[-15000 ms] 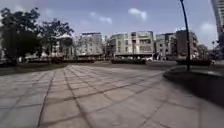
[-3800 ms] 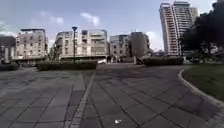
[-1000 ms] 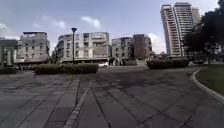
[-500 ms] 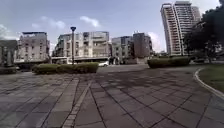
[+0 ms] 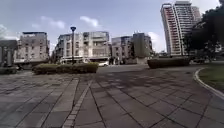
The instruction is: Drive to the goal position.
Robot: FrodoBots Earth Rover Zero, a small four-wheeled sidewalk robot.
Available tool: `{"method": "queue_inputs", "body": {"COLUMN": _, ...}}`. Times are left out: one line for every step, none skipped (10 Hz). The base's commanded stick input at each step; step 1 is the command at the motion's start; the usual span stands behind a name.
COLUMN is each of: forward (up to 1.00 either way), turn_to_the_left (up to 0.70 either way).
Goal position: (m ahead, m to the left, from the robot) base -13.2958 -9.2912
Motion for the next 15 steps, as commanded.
{"method": "queue_inputs", "body": {"forward": 0.70, "turn_to_the_left": 0.00}}
{"method": "queue_inputs", "body": {"forward": 0.70, "turn_to_the_left": 0.00}}
{"method": "queue_inputs", "body": {"forward": 0.70, "turn_to_the_left": 0.00}}
{"method": "queue_inputs", "body": {"forward": 0.70, "turn_to_the_left": 0.00}}
{"method": "queue_inputs", "body": {"forward": 0.36, "turn_to_the_left": 0.00}}
{"method": "queue_inputs", "body": {"forward": 0.00, "turn_to_the_left": 0.00}}
{"method": "queue_inputs", "body": {"forward": 0.00, "turn_to_the_left": 0.00}}
{"method": "queue_inputs", "body": {"forward": 0.00, "turn_to_the_left": 0.00}}
{"method": "queue_inputs", "body": {"forward": 0.00, "turn_to_the_left": 0.00}}
{"method": "queue_inputs", "body": {"forward": 0.00, "turn_to_the_left": 0.00}}
{"method": "queue_inputs", "body": {"forward": 0.00, "turn_to_the_left": 0.00}}
{"method": "queue_inputs", "body": {"forward": 0.00, "turn_to_the_left": 0.00}}
{"method": "queue_inputs", "body": {"forward": 0.00, "turn_to_the_left": 0.00}}
{"method": "queue_inputs", "body": {"forward": 0.00, "turn_to_the_left": -0.10}}
{"method": "queue_inputs", "body": {"forward": 0.00, "turn_to_the_left": 0.00}}
